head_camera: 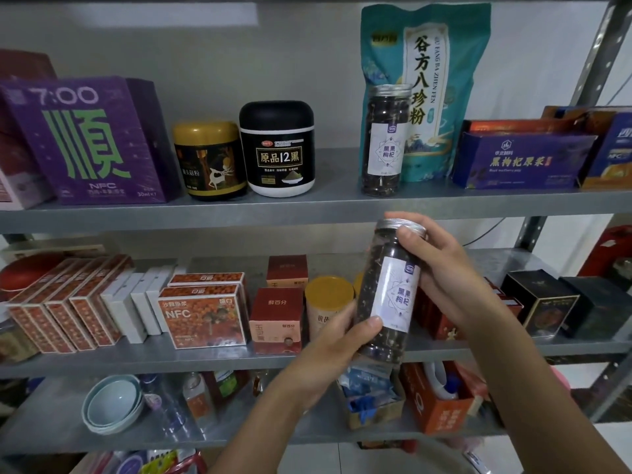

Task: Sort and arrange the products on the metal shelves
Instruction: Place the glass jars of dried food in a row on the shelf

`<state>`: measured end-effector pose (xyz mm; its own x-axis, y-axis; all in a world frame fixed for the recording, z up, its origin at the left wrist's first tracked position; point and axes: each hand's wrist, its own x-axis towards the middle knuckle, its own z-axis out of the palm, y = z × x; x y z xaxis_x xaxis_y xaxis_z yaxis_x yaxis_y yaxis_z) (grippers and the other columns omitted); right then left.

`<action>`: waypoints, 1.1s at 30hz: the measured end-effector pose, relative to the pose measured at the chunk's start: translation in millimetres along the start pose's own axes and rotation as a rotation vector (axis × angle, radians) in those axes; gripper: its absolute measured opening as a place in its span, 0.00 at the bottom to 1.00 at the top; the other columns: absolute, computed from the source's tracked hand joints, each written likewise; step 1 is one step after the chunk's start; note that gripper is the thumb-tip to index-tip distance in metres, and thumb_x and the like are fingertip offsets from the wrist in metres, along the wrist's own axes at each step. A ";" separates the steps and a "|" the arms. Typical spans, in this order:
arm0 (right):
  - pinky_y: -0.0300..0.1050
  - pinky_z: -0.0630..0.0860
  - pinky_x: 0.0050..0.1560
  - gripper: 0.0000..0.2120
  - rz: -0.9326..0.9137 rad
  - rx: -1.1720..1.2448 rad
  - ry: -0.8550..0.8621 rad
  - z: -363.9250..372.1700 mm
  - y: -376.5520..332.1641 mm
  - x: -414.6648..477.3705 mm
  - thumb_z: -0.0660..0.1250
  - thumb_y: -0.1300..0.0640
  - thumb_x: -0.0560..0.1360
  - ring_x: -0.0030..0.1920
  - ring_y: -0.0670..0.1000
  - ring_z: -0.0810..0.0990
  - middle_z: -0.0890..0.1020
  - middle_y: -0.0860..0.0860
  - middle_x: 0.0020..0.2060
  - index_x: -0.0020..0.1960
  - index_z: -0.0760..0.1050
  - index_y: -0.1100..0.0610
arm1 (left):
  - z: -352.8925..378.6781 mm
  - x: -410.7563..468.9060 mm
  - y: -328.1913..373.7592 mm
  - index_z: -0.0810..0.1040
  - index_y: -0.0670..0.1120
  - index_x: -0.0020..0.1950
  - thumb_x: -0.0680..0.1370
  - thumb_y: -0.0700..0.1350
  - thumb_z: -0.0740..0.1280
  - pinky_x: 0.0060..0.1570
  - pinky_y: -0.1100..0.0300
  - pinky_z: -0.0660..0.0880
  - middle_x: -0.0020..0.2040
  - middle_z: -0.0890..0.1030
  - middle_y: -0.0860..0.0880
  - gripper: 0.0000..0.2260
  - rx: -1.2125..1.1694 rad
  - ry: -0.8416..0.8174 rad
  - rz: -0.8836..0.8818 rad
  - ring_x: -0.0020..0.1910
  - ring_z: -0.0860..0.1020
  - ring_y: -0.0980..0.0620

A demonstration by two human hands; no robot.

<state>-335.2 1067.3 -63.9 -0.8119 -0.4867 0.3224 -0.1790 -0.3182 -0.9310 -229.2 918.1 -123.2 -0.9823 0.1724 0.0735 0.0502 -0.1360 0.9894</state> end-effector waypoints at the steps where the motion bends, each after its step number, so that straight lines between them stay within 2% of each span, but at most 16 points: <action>1: 0.47 0.81 0.51 0.13 -0.049 -0.051 0.035 4.1 -4.6 0.3 0.71 0.51 0.70 0.51 0.53 0.83 0.84 0.52 0.50 0.55 0.81 0.48 | 0.6 1.9 2.2 0.71 0.58 0.65 0.75 0.57 0.68 0.52 0.66 0.77 0.60 0.81 0.56 0.19 0.105 0.077 0.051 0.58 0.79 0.58; 4: 0.42 0.81 0.49 0.12 -0.194 -0.240 0.131 16.3 -15.6 4.4 0.72 0.51 0.70 0.49 0.47 0.83 0.84 0.46 0.49 0.53 0.81 0.47 | 2.7 10.7 10.3 0.70 0.65 0.59 0.68 0.61 0.73 0.51 0.73 0.72 0.59 0.76 0.59 0.22 0.466 0.349 0.230 0.56 0.75 0.66; 6: 0.43 0.81 0.49 0.11 -0.239 -0.321 0.142 25.8 -22.9 9.3 0.72 0.54 0.72 0.51 0.46 0.82 0.84 0.44 0.50 0.54 0.80 0.46 | 6.4 17.4 16.4 0.70 0.66 0.57 0.67 0.58 0.77 0.51 0.73 0.71 0.55 0.74 0.62 0.23 0.622 0.455 0.296 0.54 0.73 0.66; 8: 0.43 0.80 0.53 0.12 -0.279 -0.400 0.115 33.8 -32.1 15.2 0.71 0.56 0.74 0.53 0.43 0.81 0.82 0.43 0.52 0.57 0.79 0.47 | 5.5 23.7 24.9 0.74 0.61 0.59 0.68 0.53 0.77 0.52 0.66 0.74 0.54 0.77 0.60 0.22 0.649 0.529 0.309 0.53 0.75 0.64; 10: 0.42 0.78 0.57 0.15 -0.335 -0.473 0.086 38.8 -43.9 21.9 0.67 0.50 0.75 0.57 0.42 0.78 0.79 0.43 0.58 0.62 0.75 0.47 | 0.6 28.8 35.9 0.76 0.57 0.60 0.69 0.50 0.78 0.51 0.63 0.76 0.54 0.79 0.58 0.22 0.614 0.554 0.336 0.52 0.76 0.63; 12: 0.37 0.76 0.58 0.18 -0.406 -0.495 0.141 40.7 -55.3 31.1 0.62 0.43 0.75 0.61 0.40 0.75 0.75 0.44 0.64 0.64 0.71 0.43 | -5.8 33.0 49.3 0.75 0.61 0.57 0.69 0.48 0.78 0.49 0.66 0.77 0.53 0.79 0.58 0.20 0.572 0.562 0.408 0.51 0.78 0.64; 13: 0.34 0.75 0.56 0.16 -0.450 -0.469 0.215 41.0 -60.6 36.7 0.62 0.43 0.77 0.61 0.39 0.74 0.74 0.45 0.65 0.65 0.71 0.41 | -8.7 35.1 57.2 0.73 0.64 0.55 0.70 0.47 0.77 0.47 0.69 0.76 0.53 0.79 0.58 0.21 0.553 0.569 0.440 0.51 0.77 0.66; 15: 0.27 0.73 0.55 0.16 -0.527 -0.408 0.391 38.9 -68.5 51.4 0.65 0.53 0.79 0.63 0.41 0.73 0.72 0.47 0.66 0.66 0.70 0.42 | -14.7 41.7 73.5 0.72 0.65 0.56 0.71 0.48 0.76 0.45 0.74 0.74 0.56 0.78 0.58 0.21 0.489 0.583 0.496 0.52 0.76 0.69; 17: 0.25 0.71 0.55 0.24 -0.534 -0.444 0.489 35.6 -72.2 68.3 0.67 0.60 0.78 0.66 0.44 0.70 0.68 0.48 0.67 0.69 0.68 0.42 | -22.2 54.7 87.9 0.73 0.57 0.64 0.71 0.49 0.75 0.49 0.73 0.73 0.61 0.74 0.56 0.23 0.491 0.641 0.533 0.56 0.73 0.68; 19: 0.33 0.71 0.61 0.32 -0.483 -0.510 0.484 32.2 -71.4 86.1 0.69 0.63 0.76 0.70 0.49 0.66 0.64 0.50 0.70 0.72 0.62 0.41 | -29.4 72.1 99.1 0.73 0.51 0.68 0.71 0.49 0.76 0.57 0.68 0.73 0.60 0.68 0.54 0.26 0.546 0.719 0.548 0.58 0.71 0.65; 21: 0.50 0.71 0.68 0.38 -0.417 -0.537 0.450 29.8 -68.1 102.0 0.71 0.63 0.74 0.73 0.54 0.63 0.60 0.52 0.73 0.75 0.57 0.40 | -33.3 89.4 104.9 0.72 0.48 0.70 0.72 0.48 0.76 0.64 0.58 0.72 0.59 0.66 0.51 0.29 0.616 0.776 0.539 0.62 0.69 0.55; 22: 0.53 0.70 0.69 0.40 -0.392 -0.536 0.435 28.7 -66.1 108.5 0.72 0.63 0.74 0.73 0.54 0.63 0.59 0.52 0.73 0.75 0.56 0.39 | -34.6 97.3 104.8 0.71 0.47 0.71 0.72 0.49 0.76 0.65 0.56 0.70 0.60 0.66 0.49 0.30 0.667 0.803 0.535 0.63 0.68 0.51; 25: 0.51 0.71 0.67 0.43 -0.362 -0.501 0.375 24.7 -60.9 122.6 0.71 0.66 0.73 0.72 0.54 0.66 0.61 0.51 0.73 0.77 0.53 0.39 | -37.4 115.9 95.9 0.69 0.45 0.72 0.73 0.50 0.74 0.62 0.59 0.67 0.62 0.67 0.45 0.30 0.822 0.871 0.535 0.64 0.66 0.47; 27: 0.50 0.68 0.70 0.45 -0.354 -0.487 0.328 21.0 -58.1 127.0 0.72 0.66 0.73 0.73 0.52 0.65 0.63 0.51 0.76 0.77 0.51 0.40 | -38.6 124.2 89.0 0.68 0.44 0.73 0.74 0.52 0.73 0.59 0.60 0.64 0.64 0.68 0.44 0.31 0.901 0.926 0.517 0.64 0.66 0.47; 31: 0.55 0.69 0.70 0.47 -0.333 -0.491 0.267 15.4 -53.4 131.2 0.71 0.69 0.73 0.73 0.49 0.66 0.63 0.49 0.76 0.79 0.49 0.42 | -40.3 132.8 81.7 0.65 0.42 0.75 0.76 0.54 0.70 0.58 0.56 0.69 0.66 0.71 0.42 0.32 0.961 0.981 0.516 0.65 0.69 0.45; 33: 0.53 0.72 0.68 0.48 -0.335 -0.506 0.268 14.1 -51.9 132.7 0.71 0.71 0.72 0.73 0.48 0.66 0.62 0.48 0.76 0.79 0.49 0.41 | -41.4 135.3 81.7 0.62 0.43 0.76 0.77 0.53 0.69 0.59 0.54 0.71 0.67 0.73 0.43 0.32 0.954 0.968 0.550 0.65 0.70 0.46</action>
<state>-425.8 1007.8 29.6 -0.7654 -0.1880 0.6155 -0.6316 0.0363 -0.7744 -365.5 889.9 -37.6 -0.5163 -0.4469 0.7305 0.1707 0.7822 0.5992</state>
